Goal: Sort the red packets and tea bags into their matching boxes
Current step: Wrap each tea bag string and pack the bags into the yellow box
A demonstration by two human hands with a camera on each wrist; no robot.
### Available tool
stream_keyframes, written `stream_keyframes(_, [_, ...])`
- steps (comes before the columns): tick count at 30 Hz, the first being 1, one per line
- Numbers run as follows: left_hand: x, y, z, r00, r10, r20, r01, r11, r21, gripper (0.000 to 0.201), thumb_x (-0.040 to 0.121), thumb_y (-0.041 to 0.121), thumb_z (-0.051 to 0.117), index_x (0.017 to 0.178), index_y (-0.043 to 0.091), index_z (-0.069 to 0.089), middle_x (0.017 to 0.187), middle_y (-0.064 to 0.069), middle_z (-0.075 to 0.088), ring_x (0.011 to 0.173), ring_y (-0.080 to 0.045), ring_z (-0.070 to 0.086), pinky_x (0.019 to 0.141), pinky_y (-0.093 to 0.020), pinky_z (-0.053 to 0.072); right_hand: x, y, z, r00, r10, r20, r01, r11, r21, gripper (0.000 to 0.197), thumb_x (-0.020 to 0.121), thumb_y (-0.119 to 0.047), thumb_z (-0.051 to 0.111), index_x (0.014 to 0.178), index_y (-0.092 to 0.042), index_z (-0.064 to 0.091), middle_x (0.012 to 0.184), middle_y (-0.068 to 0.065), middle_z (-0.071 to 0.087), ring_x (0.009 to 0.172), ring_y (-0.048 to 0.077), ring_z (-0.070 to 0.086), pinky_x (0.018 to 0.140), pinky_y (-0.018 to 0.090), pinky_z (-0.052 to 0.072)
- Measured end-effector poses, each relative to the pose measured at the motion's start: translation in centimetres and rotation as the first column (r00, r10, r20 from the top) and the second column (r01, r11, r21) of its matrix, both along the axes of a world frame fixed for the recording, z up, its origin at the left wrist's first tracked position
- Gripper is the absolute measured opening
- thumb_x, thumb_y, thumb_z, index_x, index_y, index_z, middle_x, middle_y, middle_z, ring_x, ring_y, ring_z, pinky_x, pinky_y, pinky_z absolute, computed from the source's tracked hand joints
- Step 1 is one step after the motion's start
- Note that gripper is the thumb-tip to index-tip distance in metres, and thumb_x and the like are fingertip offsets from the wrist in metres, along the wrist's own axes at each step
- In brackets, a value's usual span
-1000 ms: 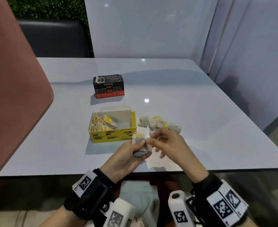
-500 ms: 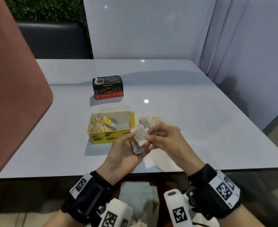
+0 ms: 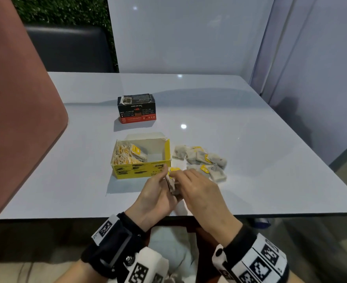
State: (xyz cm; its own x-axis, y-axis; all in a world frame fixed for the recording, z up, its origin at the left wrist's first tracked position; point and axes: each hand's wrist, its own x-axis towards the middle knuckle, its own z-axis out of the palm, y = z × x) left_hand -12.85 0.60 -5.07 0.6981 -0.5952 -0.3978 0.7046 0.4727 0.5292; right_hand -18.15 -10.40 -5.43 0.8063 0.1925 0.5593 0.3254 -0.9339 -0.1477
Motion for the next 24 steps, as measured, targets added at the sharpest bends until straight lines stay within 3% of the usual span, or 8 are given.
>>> stream_keyframes(3, [-0.1, 0.0, -0.5, 1.0, 0.009, -0.007, -0.009, 1.0, -0.004, 0.048, 0.098, 0.034, 0.033, 0.081, 0.003, 0.065, 0.082, -0.009, 0.053, 0.078, -0.018, 0.05, 0.082, -0.03, 0.039, -0.3, -0.1, 0.0, 0.999, 0.027, 0.032, -0.03, 0.993, 0.116, 0.032, 0.082, -0.014, 0.044, 0.113, -0.02, 0.05, 0.078, -0.006, 0.06, 0.072, 0.012, 0.057, 0.06, 0.02, 0.041])
stream_keyframes(8, [-0.1, -0.2, 0.2, 0.999, 0.028, -0.034, -0.029, 0.999, -0.033, 0.032, 0.097, 0.028, 0.038, 0.082, 0.005, 0.055, 0.072, -0.007, 0.05, 0.068, -0.013, 0.048, 0.074, -0.025, 0.041, -0.4, 0.0, 0.3, 0.998, 0.056, -0.034, -0.052, 0.994, 0.099, 0.034, 0.082, -0.011, 0.052, 0.114, -0.024, 0.046, 0.077, -0.006, 0.061, 0.073, 0.012, 0.058, 0.058, 0.023, 0.045])
stream_keyframes(11, [-0.1, -0.2, 0.2, 1.0, 0.009, 0.018, -0.009, 1.0, -0.02, 0.024, 0.097, 0.009, 0.036, 0.085, 0.0, 0.054, 0.069, -0.01, 0.058, 0.056, -0.014, 0.06, 0.058, -0.025, 0.056, -0.5, -0.4, 1.2, 0.985, 0.135, -0.104, -0.081, 0.908, 0.412, 0.026, 0.09, -0.018, 0.051, 0.111, -0.031, 0.046, 0.085, -0.006, 0.068, 0.078, 0.008, 0.063, 0.068, 0.021, 0.048])
stream_keyframes(14, [-0.1, 0.3, 0.3, 0.991, -0.074, 0.115, 0.073, 0.997, 0.018, 0.018, 0.09, -0.007, 0.04, 0.097, -0.004, 0.056, 0.087, -0.015, 0.062, 0.08, -0.02, 0.063, 0.079, -0.032, 0.057, 0.3, -2.5, 3.1, 0.988, 0.122, -0.095, -0.033, 0.766, 0.642, 0.023, 0.088, -0.008, 0.06, 0.106, -0.022, 0.055, 0.092, -0.007, 0.067, 0.078, 0.003, 0.063, 0.065, 0.011, 0.049])
stream_keyframes(16, [-0.1, 0.8, 0.3, 0.953, -0.194, 0.233, 0.174, 0.979, 0.101, 0.019, 0.086, -0.01, 0.047, 0.1, -0.003, 0.058, 0.09, -0.014, 0.06, 0.086, -0.019, 0.062, 0.08, -0.031, 0.058, 1.1, -4.3, 4.7, 0.943, 0.165, -0.29, 0.025, 0.832, 0.554, 0.03, 0.085, -0.014, 0.065, 0.112, -0.02, 0.054, 0.108, -0.005, 0.061, 0.079, 0.004, 0.06, 0.065, 0.007, 0.045])
stream_keyframes(19, [-0.5, 1.2, 0.4, 0.856, -0.369, 0.363, 0.315, 0.928, 0.2, 0.036, 0.079, -0.007, 0.053, 0.115, 0.0, 0.051, 0.093, -0.011, 0.062, 0.087, -0.015, 0.065, 0.078, -0.027, 0.055, 2.3, -5.0, 5.8, 0.719, 0.299, -0.628, -0.029, 0.915, 0.402, 0.045, 0.083, -0.026, 0.068, 0.124, -0.03, 0.051, 0.108, -0.008, 0.056, 0.077, 0.006, 0.059, 0.066, 0.019, 0.053])
stream_keyframes(22, [-1.0, 1.6, 0.8, 0.748, -0.47, 0.47, 0.337, 0.878, 0.341, 0.032, 0.088, -0.006, 0.05, 0.118, 0.004, 0.049, 0.099, -0.009, 0.063, 0.093, -0.013, 0.063, 0.082, -0.025, 0.053, 2.6, -3.6, 6.3, 0.653, 0.32, -0.686, -0.162, 0.944, 0.286, 0.04, 0.081, -0.019, 0.068, 0.117, -0.032, 0.057, 0.079, -0.022, 0.052, 0.06, 0.004, 0.06, 0.066, 0.025, 0.054])
stream_keyframes(24, [-1.1, 2.1, 1.2, 0.716, -0.471, 0.516, 0.276, 0.869, 0.41, 0.032, 0.087, -0.004, 0.051, 0.118, 0.004, 0.049, 0.102, -0.01, 0.063, 0.093, -0.011, 0.064, 0.08, -0.023, 0.052, 2.9, -2.6, 7.0, 0.668, 0.344, -0.66, -0.198, 0.937, 0.288, 0.038, 0.078, -0.014, 0.069, 0.11, -0.03, 0.061, 0.076, -0.02, 0.05, 0.058, 0.01, 0.063, 0.063, 0.027, 0.054])
